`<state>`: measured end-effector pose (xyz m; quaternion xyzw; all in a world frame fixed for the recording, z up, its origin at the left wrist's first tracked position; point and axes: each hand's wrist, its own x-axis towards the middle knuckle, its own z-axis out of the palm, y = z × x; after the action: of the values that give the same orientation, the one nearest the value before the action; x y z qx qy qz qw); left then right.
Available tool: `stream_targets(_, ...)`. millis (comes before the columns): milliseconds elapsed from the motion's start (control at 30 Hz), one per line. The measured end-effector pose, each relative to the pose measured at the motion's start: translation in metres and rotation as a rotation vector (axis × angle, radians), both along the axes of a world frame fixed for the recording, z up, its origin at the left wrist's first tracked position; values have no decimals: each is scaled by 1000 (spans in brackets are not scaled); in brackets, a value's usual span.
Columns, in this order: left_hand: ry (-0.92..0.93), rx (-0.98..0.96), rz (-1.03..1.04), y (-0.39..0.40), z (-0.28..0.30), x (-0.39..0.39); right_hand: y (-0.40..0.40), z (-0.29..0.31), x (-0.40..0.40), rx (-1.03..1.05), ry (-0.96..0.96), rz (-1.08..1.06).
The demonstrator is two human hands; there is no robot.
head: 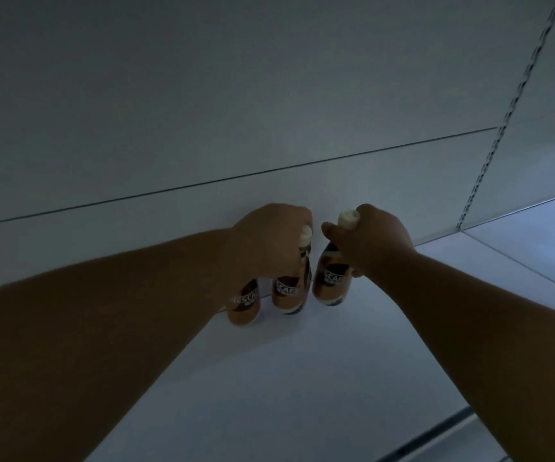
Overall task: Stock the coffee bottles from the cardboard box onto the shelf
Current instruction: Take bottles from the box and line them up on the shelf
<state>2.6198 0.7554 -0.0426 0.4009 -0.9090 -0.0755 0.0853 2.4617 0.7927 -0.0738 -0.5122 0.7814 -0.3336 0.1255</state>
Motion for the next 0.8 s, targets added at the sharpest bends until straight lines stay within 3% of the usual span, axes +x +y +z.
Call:
stream_targets(300,-114,-214,52,-10,-14,8,-31,-12,29,159,-4,61)
stream_targets(433,-152,-331,105,-1,-10,12,-36,-1,34,210,-155,129)
stream_targets(633,-276,-489,87,37,5,6,25,33,28,167,105,103)
stream_targets(800,-49,-334,-96,89,2,-27,114,53,-7,88,258,17)
